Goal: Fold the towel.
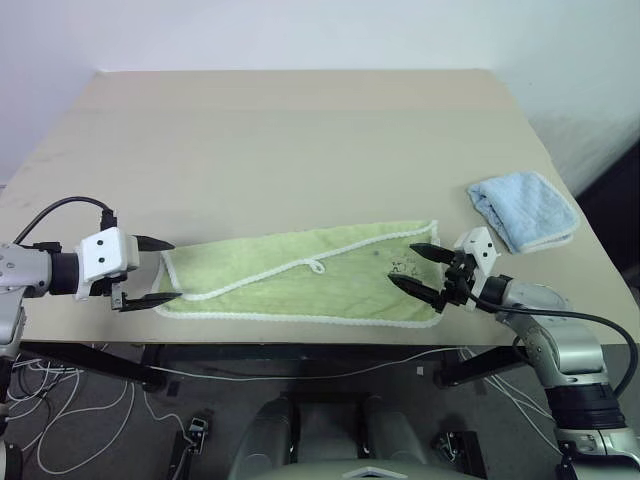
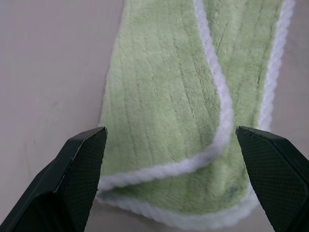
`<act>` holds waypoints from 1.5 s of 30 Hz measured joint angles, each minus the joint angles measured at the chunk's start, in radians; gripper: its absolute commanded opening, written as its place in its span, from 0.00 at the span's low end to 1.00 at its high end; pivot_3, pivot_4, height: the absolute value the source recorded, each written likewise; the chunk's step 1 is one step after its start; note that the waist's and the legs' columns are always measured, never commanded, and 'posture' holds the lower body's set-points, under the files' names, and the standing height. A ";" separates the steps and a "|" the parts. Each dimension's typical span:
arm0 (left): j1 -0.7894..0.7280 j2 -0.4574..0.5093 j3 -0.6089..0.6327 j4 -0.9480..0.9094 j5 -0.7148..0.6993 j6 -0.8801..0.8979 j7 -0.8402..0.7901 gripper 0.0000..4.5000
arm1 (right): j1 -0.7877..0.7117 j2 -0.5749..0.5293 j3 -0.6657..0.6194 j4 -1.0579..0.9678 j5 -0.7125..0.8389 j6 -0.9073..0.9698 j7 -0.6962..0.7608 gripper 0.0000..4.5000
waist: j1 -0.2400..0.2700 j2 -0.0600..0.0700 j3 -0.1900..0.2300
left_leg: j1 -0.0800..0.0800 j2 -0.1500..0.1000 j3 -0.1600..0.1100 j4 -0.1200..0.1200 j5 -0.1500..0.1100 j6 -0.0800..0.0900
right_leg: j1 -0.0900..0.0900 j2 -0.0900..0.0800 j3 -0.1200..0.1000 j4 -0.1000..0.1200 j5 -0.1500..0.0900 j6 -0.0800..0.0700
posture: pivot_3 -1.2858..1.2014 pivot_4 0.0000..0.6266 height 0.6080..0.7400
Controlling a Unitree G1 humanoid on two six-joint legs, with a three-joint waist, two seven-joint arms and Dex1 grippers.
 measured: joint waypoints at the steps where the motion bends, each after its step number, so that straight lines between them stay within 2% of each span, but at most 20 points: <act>1: -0.016 0.000 -0.015 0.016 0.012 -0.013 0.000 0.99 | 0.003 0.000 0.000 -0.006 0.000 0.000 -0.002 1.00 | 0.000 0.000 0.000 | 0.000 0.000 0.000 0.000 0.000 0.000 | 0.000 0.000 0.000 0.000 0.000 0.000 | 0.52 0.24 1.00; 7: -0.048 -0.013 -0.099 0.058 0.062 -0.126 -0.014 0.99 | 0.019 0.002 0.000 -0.049 0.002 0.002 -0.023 1.00 | -0.001 0.000 0.000 | 0.000 0.000 0.000 0.001 0.000 0.000 | 0.000 0.001 0.000 0.001 0.000 0.000 | 0.52 0.24 1.00; 17: -0.085 -0.014 -0.146 0.136 0.104 -0.227 -0.015 0.99 | 0.038 0.002 0.000 -0.070 0.002 0.004 -0.039 1.00 | 0.000 0.000 0.000 | 0.000 0.000 0.000 0.002 0.000 0.001 | 0.001 0.003 -0.001 0.001 0.000 0.000 | 0.52 0.24 1.00; 20: -0.099 -0.028 -0.162 0.162 0.125 -0.259 -0.002 0.86 | 0.040 0.002 0.000 -0.071 0.002 0.004 -0.044 1.00 | -0.001 0.000 0.000 | 0.000 0.000 0.000 0.002 0.000 0.001 | 0.001 0.003 -0.001 0.001 0.000 0.001 | 0.52 0.24 1.00; 25: -0.099 -0.034 -0.174 0.194 0.139 -0.291 0.006 0.48 | 0.044 0.001 -0.001 -0.080 0.002 0.004 -0.047 1.00 | -0.001 0.000 0.000 | 0.000 0.000 0.000 0.003 0.000 0.001 | 0.001 0.004 -0.001 0.002 0.000 0.001 | 0.52 0.24 1.00; 30: -0.101 -0.041 -0.174 0.197 0.141 -0.291 0.013 0.48 | 0.049 0.000 -0.002 -0.089 0.003 0.006 -0.049 1.00 | 0.000 0.000 0.000 | 0.000 0.000 0.000 0.003 0.000 0.001 | 0.001 0.004 -0.001 0.002 0.000 0.001 | 0.52 0.24 1.00; 31: -0.101 -0.041 -0.174 0.197 0.140 -0.291 0.013 0.44 | 0.050 0.000 -0.002 -0.089 0.003 0.006 -0.049 1.00 | 0.000 0.000 0.000 | 0.000 0.000 0.000 0.003 0.000 0.001 | 0.001 0.004 -0.001 0.002 0.000 0.001 | 0.52 0.24 1.00; 33: -0.101 -0.043 -0.174 0.197 0.138 -0.290 0.009 0.35 | 0.053 -0.001 -0.004 -0.090 0.003 0.007 -0.052 1.00 | -0.001 0.000 0.000 | 0.000 0.000 0.000 0.003 0.000 0.001 | 0.001 0.004 -0.001 0.002 0.000 0.001 | 0.52 0.24 1.00; 37: -0.100 -0.050 -0.172 0.197 0.118 -0.280 0.006 0.05 | 0.056 -0.004 -0.007 -0.098 0.003 0.010 -0.054 1.00 | -0.001 0.000 0.000 | 0.000 0.000 0.000 0.003 0.000 0.001 | 0.001 0.004 -0.001 0.002 0.000 0.001 | 0.52 0.24 1.00; 38: -0.100 -0.051 -0.170 0.196 0.109 -0.274 0.006 0.00 | 0.056 -0.006 -0.008 -0.101 0.003 0.010 -0.054 1.00 | -0.001 0.000 0.000 | 0.000 0.000 0.000 0.003 0.000 0.001 | 0.001 0.004 -0.001 0.002 0.000 0.001 | 0.52 0.24 1.00; 45: -0.058 -0.051 -0.136 0.157 0.052 -0.211 0.011 0.00 | 0.041 -0.026 -0.009 -0.105 0.001 0.010 -0.048 1.00 | -0.002 0.000 0.000 | 0.000 0.000 0.000 0.004 0.000 0.001 | 0.001 0.004 -0.001 0.002 0.000 0.001 | 0.52 0.24 1.00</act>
